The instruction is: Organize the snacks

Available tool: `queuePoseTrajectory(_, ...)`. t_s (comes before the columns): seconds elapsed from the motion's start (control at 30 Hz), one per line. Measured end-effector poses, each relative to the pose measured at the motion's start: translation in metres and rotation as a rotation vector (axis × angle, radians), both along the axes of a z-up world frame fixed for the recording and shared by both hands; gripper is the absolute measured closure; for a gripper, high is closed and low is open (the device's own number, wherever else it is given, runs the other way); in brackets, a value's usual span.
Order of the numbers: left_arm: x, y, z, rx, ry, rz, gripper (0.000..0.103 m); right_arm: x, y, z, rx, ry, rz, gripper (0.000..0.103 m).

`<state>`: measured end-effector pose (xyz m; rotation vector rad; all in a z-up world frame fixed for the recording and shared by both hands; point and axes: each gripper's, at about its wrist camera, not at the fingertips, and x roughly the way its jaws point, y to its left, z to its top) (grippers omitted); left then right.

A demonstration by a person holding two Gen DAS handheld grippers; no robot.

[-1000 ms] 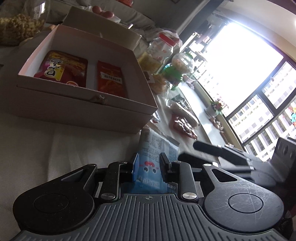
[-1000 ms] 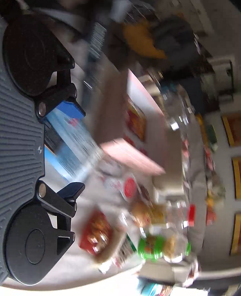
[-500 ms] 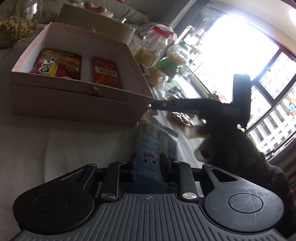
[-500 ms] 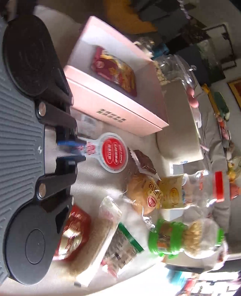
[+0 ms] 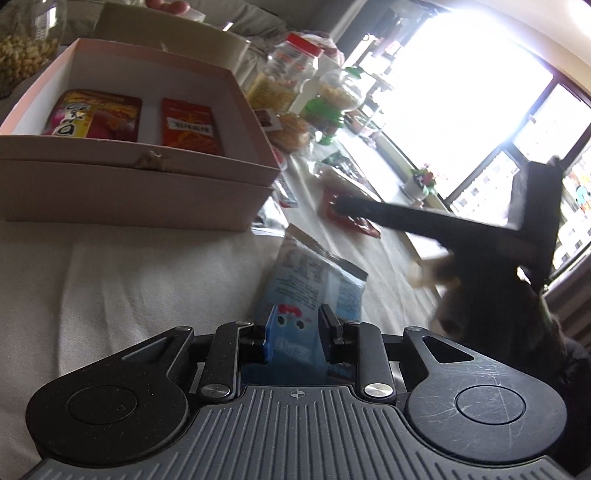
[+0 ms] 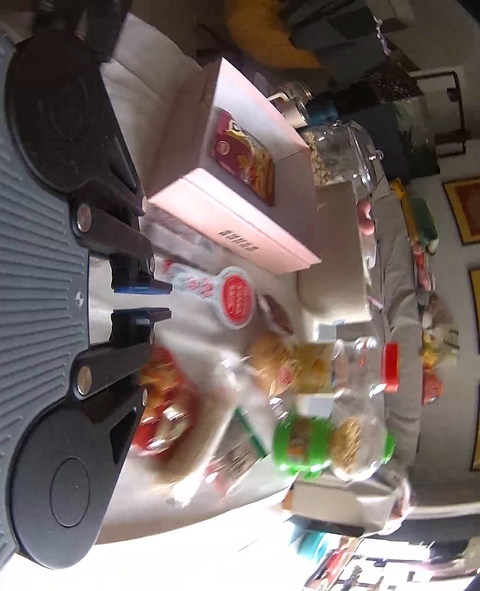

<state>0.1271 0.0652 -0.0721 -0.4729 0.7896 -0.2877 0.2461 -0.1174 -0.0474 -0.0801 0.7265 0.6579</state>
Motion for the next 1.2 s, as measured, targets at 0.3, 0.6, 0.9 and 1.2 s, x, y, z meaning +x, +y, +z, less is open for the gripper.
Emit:
queuePoseTrajectory(0.3,-0.002,0.007,-0.003,0.004,0.004,0.007,0.076,0.064,0.044,-0.027,0.037,0.128,-0.035,0.063)
queuePoseTrajectory(0.6,-0.001,0.013,-0.007,-0.012,0.014,0.019,0.076,0.035,0.027,-0.017,-0.029,0.122,0.003,0.081)
queuePoseTrajectory(0.9,0.001,0.011,-0.008,-0.016,0.018,0.011,0.076,-0.047,-0.051,-0.010,-0.027,0.091,-0.054,0.082)
queuePoseTrajectory(1.2,0.018,0.004,-0.010,0.034,0.038,0.002,0.076,-0.084,-0.055,-0.026,-0.040,0.068,-0.112,0.044)
